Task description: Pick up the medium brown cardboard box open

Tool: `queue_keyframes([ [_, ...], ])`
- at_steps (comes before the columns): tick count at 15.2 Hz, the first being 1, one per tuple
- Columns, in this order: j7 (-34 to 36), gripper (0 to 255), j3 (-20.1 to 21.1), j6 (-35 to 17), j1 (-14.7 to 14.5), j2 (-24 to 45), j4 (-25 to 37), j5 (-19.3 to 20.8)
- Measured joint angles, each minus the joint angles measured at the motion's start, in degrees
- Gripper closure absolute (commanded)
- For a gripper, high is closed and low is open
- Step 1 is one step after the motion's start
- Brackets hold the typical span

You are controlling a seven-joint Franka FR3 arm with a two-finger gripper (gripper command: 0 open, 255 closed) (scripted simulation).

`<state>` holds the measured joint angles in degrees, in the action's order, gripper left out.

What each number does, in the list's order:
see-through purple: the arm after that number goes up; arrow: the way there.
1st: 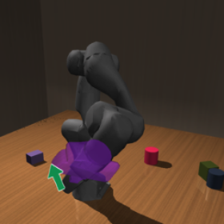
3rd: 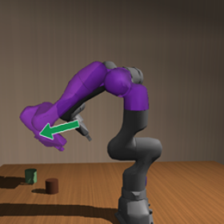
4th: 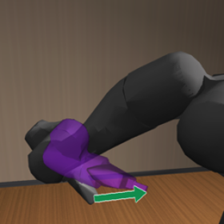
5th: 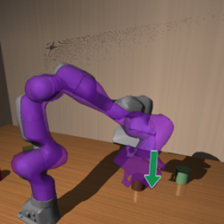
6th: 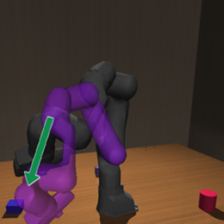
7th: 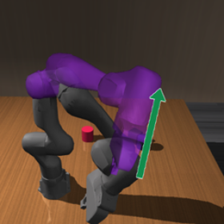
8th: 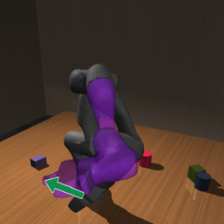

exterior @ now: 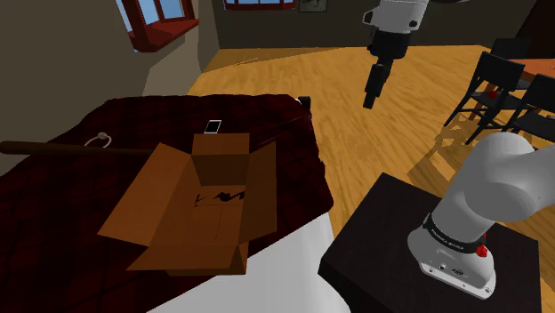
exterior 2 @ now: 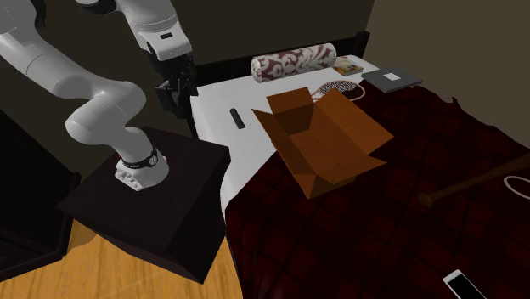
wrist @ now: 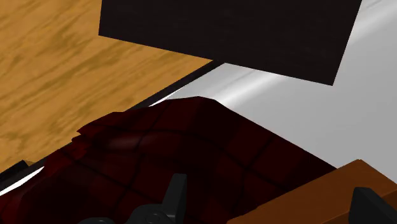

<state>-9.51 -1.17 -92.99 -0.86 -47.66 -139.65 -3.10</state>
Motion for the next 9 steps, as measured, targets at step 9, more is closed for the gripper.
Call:
queue_keyframes([
  [9,1.8,0,2.1,-12.6,-0.9,13.6,1.1,-1.6],
])
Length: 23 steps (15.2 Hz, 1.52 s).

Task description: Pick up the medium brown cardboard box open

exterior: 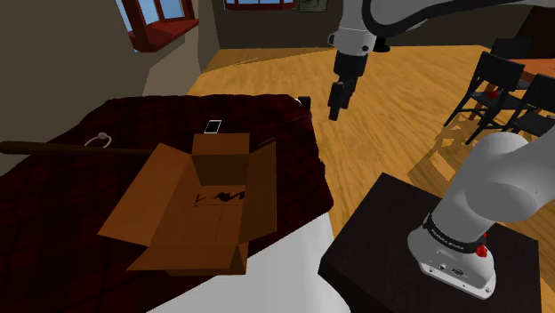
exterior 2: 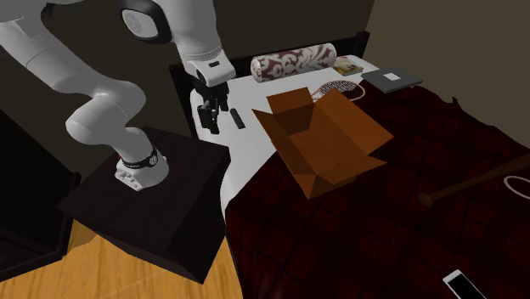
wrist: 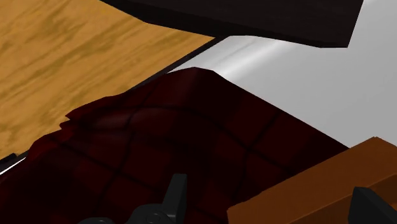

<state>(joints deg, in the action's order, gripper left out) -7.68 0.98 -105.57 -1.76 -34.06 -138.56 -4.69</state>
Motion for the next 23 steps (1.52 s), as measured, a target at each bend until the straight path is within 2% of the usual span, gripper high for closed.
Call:
queue_keyframes([
  [5,1.4,0,1.5,-8.1,-0.5,10.1,2.1,-0.7],
  [12,4.0,0,3.4,-15.9,-1.3,25.3,9.7,-0.8],
  [23,7.4,0,4.2,-21.9,-2.6,50.5,29.0,1.5],
])
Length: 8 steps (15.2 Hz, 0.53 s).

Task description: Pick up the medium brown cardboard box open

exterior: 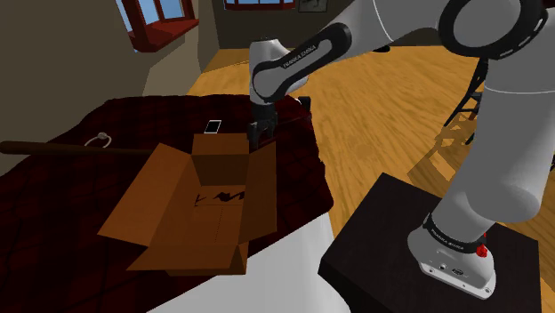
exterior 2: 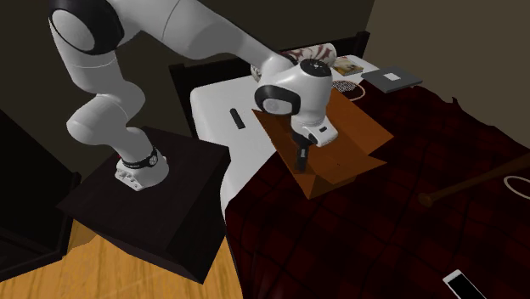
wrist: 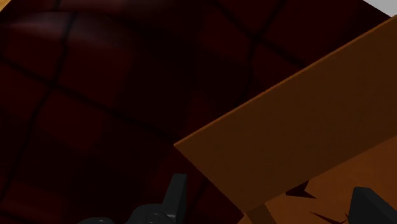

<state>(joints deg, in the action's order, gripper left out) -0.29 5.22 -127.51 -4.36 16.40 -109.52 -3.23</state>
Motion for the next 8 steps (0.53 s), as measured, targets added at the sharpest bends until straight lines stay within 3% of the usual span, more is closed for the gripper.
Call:
queue_keyframes([
  [5,1.6,0,-0.2,-0.2,-1.2,12.1,11.9,1.1],
  [8,1.9,0,-0.2,-0.2,-1.5,14.5,14.3,1.3],
])
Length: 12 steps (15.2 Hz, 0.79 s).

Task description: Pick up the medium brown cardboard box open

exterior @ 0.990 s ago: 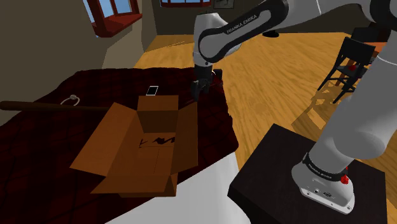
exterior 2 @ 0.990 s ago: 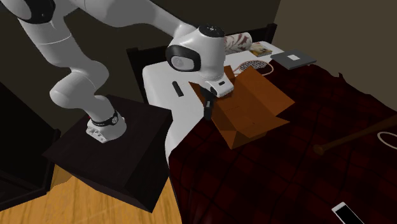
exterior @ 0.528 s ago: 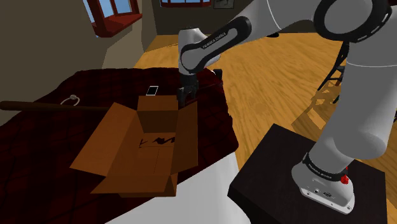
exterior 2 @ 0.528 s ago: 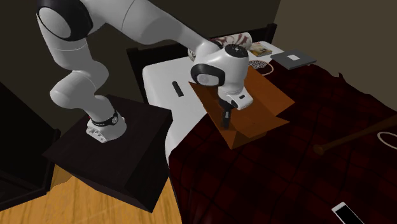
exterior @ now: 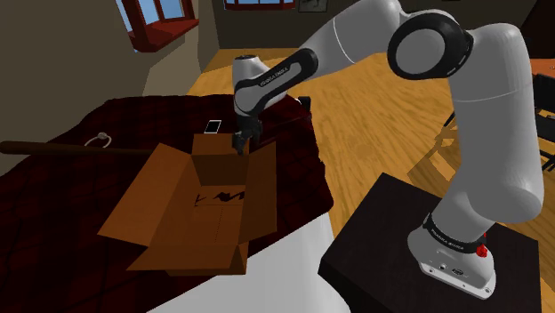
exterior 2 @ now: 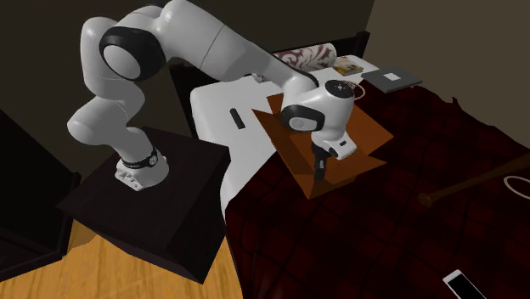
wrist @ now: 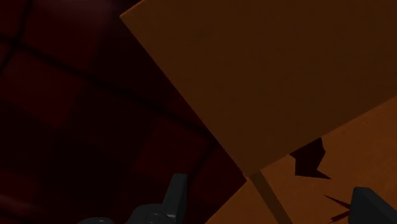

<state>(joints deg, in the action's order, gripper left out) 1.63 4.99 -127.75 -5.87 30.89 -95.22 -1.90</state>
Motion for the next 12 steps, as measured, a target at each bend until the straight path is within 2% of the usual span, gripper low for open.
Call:
queue_keyframes([
  [6,-0.1,0,-0.1,-3.1,-0.1,2.8,-0.3,0.1],
  [7,-0.1,255,-0.1,-3.3,-0.1,2.9,-0.4,0.1],
  [12,-0.2,255,-0.1,-3.6,-0.1,3.0,-0.4,0.1],
])
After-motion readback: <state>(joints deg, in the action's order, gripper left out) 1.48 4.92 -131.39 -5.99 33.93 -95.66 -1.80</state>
